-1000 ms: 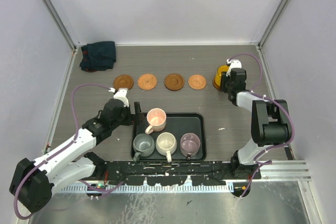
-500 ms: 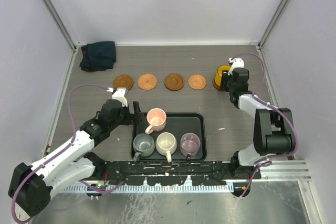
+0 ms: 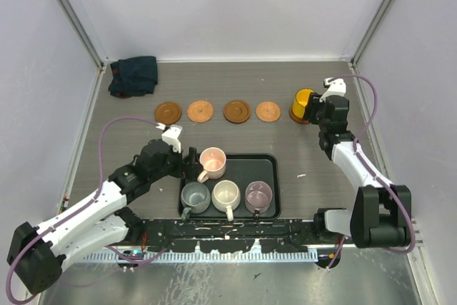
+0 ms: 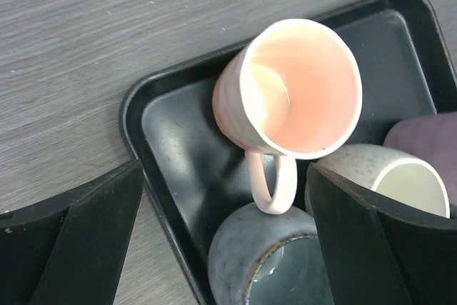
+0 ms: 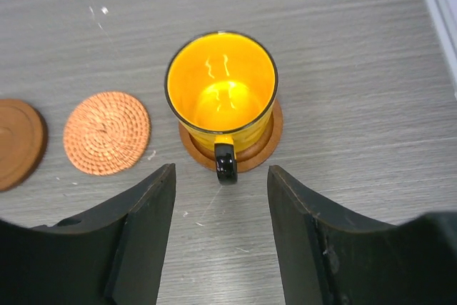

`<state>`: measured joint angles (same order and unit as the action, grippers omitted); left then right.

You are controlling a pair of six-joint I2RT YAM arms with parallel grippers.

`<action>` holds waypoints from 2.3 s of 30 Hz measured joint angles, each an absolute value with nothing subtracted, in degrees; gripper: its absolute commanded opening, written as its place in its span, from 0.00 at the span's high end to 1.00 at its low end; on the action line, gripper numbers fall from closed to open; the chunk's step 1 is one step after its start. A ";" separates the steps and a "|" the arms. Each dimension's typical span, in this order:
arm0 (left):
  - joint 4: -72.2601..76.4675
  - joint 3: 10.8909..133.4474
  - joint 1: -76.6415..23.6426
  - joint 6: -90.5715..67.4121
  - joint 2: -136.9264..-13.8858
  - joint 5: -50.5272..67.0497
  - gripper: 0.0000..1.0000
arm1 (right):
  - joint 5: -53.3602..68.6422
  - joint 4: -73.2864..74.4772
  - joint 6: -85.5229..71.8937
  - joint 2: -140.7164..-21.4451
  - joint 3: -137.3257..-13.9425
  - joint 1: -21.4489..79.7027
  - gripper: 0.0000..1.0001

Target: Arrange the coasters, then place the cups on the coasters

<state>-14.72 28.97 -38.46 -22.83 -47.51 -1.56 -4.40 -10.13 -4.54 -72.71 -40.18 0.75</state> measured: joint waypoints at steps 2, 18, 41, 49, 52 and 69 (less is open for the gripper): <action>-14.92 29.26 -40.18 -22.37 -48.45 -1.37 0.02 | -4.40 -9.30 -5.39 -69.76 -40.16 0.75 0.41; -14.85 31.88 -47.27 -21.12 -55.40 -2.39 0.02 | -2.66 5.72 -14.00 -52.75 -39.51 13.56 0.40; -14.87 31.77 -47.68 -22.04 -51.40 -4.84 0.02 | -5.28 41.34 -33.01 -35.68 -35.33 40.93 0.41; -15.11 31.75 -47.75 -22.04 -50.39 -6.90 0.02 | -5.32 40.84 -33.06 -45.84 -35.35 47.97 0.48; -15.25 31.75 -47.77 -21.85 -50.39 -7.46 0.02 | -6.39 41.12 -32.88 -49.63 -36.29 51.31 0.54; -15.27 31.75 -47.88 -21.47 -49.50 -8.97 0.02 | -17.39 41.58 -27.42 -63.33 -44.53 55.79 0.83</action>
<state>-15.27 31.75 -47.88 -21.47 -49.50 -8.97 -17.39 41.58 -27.42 -63.33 -44.53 55.79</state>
